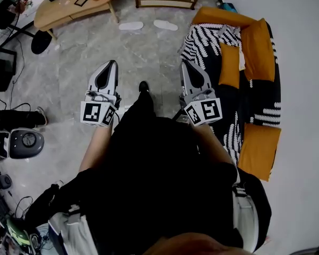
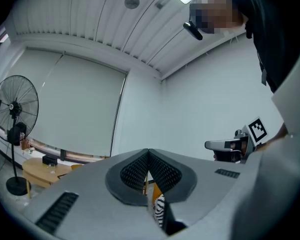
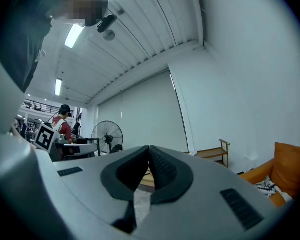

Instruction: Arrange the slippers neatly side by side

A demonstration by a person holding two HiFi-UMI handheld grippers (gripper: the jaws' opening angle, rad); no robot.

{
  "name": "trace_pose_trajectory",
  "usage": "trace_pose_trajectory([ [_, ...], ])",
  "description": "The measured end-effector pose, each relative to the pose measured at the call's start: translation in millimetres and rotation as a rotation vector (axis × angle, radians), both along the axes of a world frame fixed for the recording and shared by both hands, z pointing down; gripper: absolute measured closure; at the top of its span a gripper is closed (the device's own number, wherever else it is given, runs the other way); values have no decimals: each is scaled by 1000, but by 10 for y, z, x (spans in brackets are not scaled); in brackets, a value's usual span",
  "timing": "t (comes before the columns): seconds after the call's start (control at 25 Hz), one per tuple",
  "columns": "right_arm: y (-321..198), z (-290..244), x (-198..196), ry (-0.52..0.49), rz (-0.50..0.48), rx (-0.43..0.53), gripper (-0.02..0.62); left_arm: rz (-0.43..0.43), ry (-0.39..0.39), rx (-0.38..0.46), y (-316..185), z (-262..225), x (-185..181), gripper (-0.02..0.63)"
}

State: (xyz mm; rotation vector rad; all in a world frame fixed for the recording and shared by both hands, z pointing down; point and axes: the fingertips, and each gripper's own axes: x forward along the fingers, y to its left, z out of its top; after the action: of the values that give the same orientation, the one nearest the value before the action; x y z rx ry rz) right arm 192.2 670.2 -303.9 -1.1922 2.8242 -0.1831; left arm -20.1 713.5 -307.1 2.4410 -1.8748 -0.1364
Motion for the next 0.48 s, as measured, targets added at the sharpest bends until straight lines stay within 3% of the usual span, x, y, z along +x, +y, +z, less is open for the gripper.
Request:
trace_pose_trajectory([
  [0.48,-1070,108,-373,41,-6,-49,563,2,23,-54,-1115,164,-422,591],
])
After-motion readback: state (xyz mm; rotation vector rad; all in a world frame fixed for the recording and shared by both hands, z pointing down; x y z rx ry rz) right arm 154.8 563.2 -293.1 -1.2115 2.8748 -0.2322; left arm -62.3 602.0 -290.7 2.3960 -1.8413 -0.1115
